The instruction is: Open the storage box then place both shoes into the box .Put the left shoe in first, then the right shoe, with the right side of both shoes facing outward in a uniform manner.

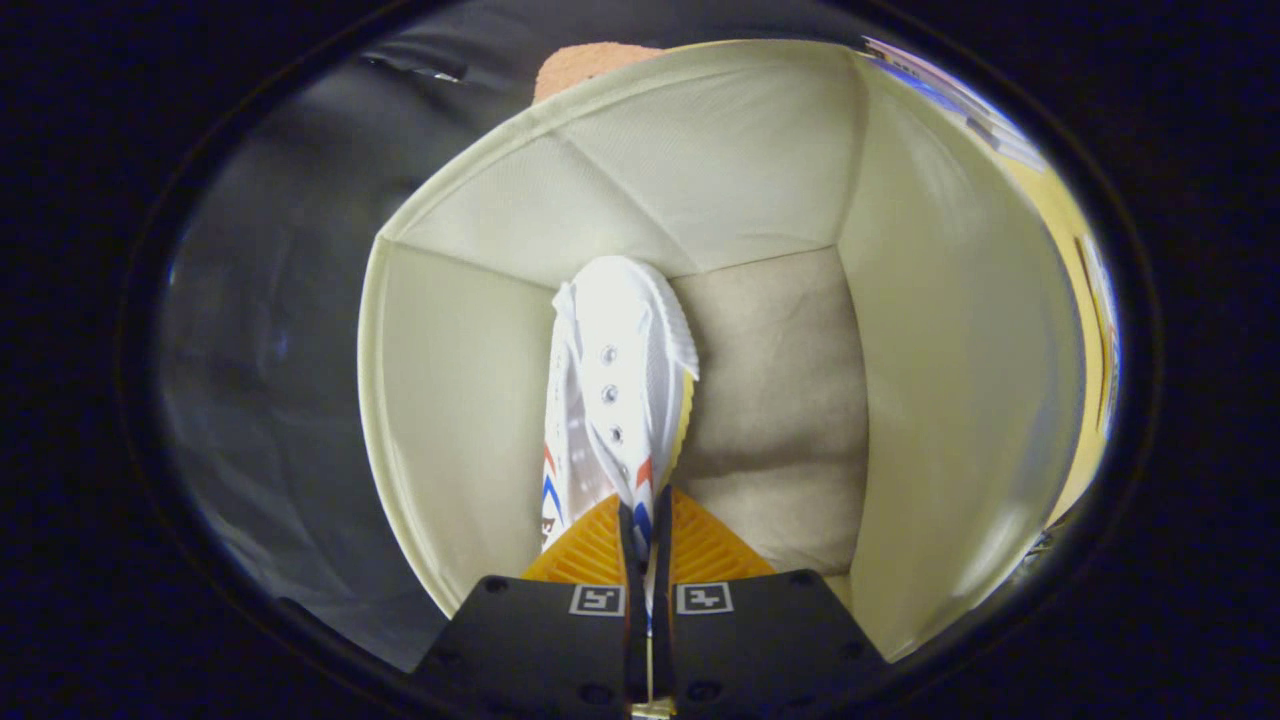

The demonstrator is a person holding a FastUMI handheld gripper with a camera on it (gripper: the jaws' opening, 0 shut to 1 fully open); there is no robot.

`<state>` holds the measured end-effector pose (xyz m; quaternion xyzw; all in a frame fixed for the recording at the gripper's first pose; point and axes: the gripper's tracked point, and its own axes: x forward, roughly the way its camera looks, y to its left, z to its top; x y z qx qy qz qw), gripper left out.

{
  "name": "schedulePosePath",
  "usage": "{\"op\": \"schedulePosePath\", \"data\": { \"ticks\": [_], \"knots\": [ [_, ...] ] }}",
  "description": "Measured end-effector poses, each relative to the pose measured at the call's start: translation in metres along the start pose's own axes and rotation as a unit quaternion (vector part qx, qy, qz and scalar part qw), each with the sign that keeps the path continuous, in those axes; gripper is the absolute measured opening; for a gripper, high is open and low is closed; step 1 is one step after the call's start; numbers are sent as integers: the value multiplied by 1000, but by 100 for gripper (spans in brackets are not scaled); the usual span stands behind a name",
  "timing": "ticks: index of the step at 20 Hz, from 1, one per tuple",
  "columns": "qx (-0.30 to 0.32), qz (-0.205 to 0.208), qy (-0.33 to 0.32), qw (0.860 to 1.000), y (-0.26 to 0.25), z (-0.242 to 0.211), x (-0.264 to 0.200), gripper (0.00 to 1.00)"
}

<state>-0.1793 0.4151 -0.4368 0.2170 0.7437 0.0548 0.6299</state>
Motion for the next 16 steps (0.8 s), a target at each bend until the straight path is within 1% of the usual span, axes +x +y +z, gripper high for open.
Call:
{"op": "schedulePosePath", "data": {
  "ticks": [2,3,5,6,7,8,10,13,14,16],
  "knots": [
    [4,-24,10,1000,-8,-4,1,5],
    [3,-26,8,1000,-8,-2,1,5],
    [-4,-23,7,1000,-9,-2,1,9],
    [-7,-20,10,1000,-8,-3,3,9],
    [-7,-21,18,1000,-9,-6,0,13],
    [-7,-15,26,1000,-7,-8,-1,13],
    [-19,10,40,999,-3,-10,-7,22],
    [-2,51,52,997,-2,-11,-21,18],
    [-1,63,50,997,-3,-10,-30,16],
    [-1,93,36,995,0,0,-50,16]
  ]
}}
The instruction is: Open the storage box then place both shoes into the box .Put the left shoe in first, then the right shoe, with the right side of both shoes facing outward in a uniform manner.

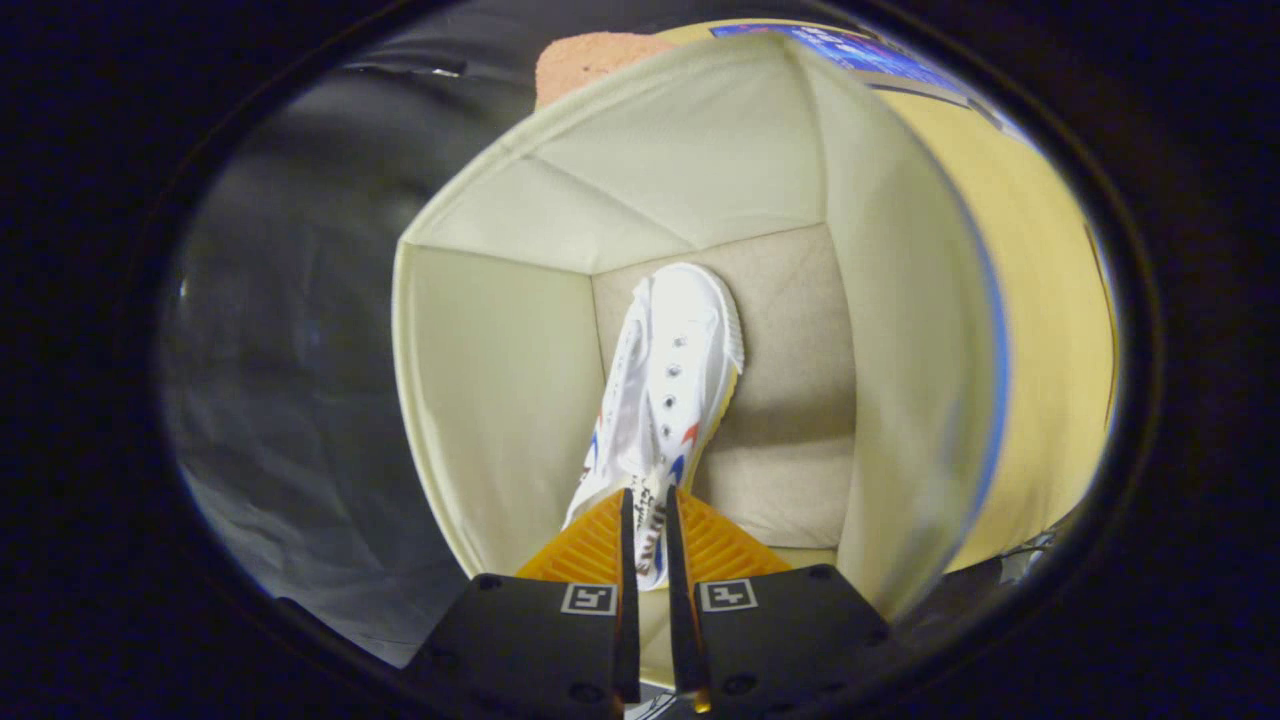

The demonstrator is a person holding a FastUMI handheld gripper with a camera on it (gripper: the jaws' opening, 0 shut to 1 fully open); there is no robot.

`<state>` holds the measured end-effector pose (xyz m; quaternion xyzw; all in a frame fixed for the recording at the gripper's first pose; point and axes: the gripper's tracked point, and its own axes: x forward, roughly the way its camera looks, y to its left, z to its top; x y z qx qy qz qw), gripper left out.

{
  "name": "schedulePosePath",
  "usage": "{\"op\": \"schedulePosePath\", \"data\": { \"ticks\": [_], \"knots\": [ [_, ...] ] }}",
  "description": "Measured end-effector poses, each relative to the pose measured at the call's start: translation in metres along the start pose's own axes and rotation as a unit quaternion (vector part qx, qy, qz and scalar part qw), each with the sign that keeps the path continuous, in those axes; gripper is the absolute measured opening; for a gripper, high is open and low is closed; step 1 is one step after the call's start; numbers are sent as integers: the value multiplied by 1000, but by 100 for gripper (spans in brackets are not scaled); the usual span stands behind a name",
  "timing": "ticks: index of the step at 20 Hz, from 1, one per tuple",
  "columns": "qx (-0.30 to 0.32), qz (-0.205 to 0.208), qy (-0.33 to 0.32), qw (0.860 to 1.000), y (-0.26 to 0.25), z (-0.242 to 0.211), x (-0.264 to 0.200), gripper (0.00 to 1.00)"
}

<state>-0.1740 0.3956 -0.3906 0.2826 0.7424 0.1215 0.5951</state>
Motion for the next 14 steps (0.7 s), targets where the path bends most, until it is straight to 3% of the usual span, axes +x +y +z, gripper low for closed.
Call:
{"op": "schedulePosePath", "data": {
  "ticks": [3,7,10,14],
  "knots": [
    [8,60,-20,998,13,12,-38,15],
    [16,105,-80,991,-2,44,-95,16],
    [39,121,-136,983,-35,75,-145,15],
    [58,102,-207,971,-106,116,-206,15]
  ]
}}
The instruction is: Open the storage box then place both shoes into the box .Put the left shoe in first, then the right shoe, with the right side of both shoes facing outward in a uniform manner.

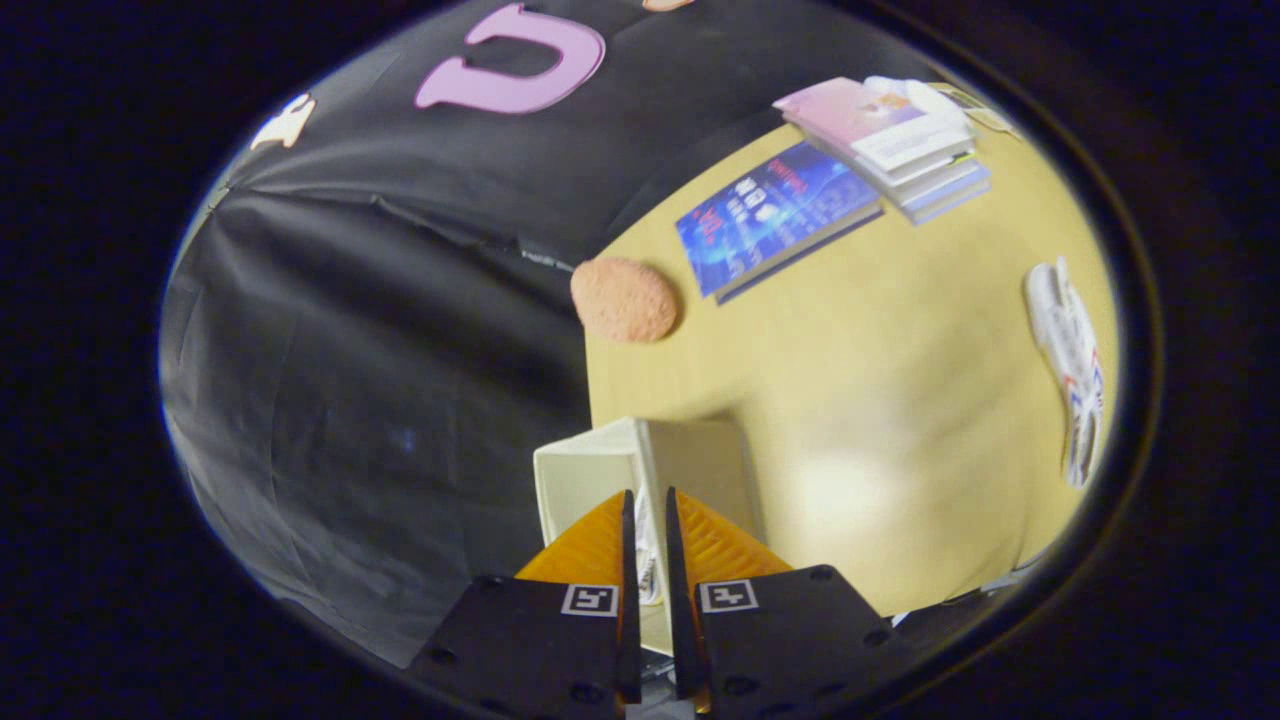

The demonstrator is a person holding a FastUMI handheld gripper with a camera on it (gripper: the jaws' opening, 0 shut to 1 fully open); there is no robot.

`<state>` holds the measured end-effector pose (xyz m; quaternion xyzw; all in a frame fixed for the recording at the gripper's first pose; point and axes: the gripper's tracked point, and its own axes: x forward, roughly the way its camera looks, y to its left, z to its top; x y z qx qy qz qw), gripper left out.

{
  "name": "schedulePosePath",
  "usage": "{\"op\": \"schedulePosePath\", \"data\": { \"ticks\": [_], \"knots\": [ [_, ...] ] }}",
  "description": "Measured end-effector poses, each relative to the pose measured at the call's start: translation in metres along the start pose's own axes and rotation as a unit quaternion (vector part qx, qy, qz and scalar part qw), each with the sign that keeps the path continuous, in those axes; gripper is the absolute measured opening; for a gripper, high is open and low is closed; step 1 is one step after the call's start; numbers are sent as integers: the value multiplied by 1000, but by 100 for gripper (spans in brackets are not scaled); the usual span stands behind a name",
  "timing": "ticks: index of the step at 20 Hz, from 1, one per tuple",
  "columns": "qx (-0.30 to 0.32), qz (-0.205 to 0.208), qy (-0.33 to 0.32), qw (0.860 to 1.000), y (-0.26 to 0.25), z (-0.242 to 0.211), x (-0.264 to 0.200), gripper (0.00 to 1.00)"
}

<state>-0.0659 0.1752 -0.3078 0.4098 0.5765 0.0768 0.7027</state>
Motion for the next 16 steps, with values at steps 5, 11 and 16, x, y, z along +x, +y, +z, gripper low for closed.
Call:
{"op": "schedulePosePath", "data": {
  "ticks": [5,11,16],
  "knots": [
    [-23,-52,-73,996,-95,61,-37,15],
    [-53,-165,-99,980,-232,80,-84,15],
    [-16,-223,-80,971,-311,64,-103,16]
  ]
}}
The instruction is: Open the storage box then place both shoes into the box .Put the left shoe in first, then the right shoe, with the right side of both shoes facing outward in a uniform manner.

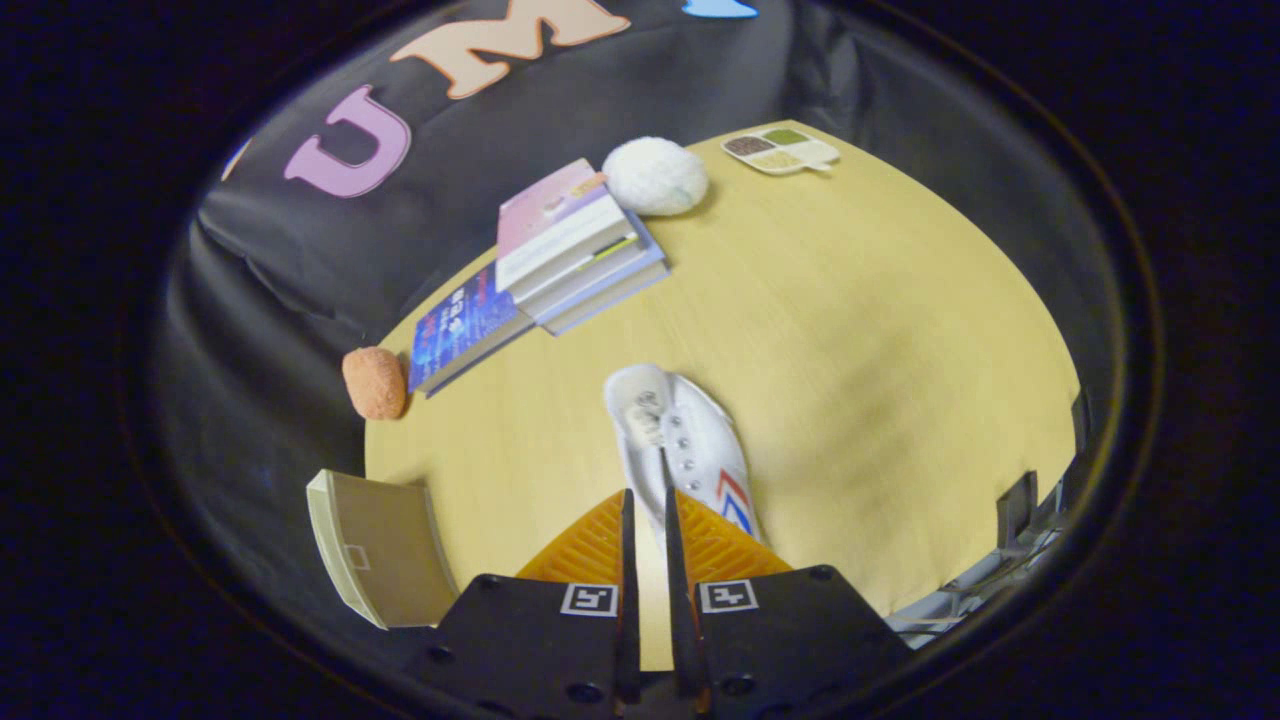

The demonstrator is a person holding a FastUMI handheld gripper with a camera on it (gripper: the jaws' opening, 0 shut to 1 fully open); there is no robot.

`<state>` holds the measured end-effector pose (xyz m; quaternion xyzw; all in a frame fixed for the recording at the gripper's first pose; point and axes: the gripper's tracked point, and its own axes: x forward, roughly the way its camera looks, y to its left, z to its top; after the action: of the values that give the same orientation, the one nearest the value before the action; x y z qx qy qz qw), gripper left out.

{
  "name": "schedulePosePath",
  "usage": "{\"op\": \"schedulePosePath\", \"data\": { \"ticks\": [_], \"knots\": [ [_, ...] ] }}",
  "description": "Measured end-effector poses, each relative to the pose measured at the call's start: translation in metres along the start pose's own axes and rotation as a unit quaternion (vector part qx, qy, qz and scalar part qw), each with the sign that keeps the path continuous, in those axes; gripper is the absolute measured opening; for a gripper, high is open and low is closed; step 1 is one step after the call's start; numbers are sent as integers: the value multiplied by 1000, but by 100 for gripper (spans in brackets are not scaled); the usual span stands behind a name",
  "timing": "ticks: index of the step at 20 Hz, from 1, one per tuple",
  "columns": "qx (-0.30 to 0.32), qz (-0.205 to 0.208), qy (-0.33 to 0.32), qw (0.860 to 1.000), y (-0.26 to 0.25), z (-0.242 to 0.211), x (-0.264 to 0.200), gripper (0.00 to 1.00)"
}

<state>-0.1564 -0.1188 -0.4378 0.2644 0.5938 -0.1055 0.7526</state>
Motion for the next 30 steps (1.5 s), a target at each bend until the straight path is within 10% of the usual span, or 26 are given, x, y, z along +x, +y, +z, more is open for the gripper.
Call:
{"op": "schedulePosePath", "data": {
  "ticks": [14,30],
  "knots": [
    [-51,-69,68,994,-45,-39,41,29],
    [-56,-54,99,992,-42,-40,62,43]
  ]
}}
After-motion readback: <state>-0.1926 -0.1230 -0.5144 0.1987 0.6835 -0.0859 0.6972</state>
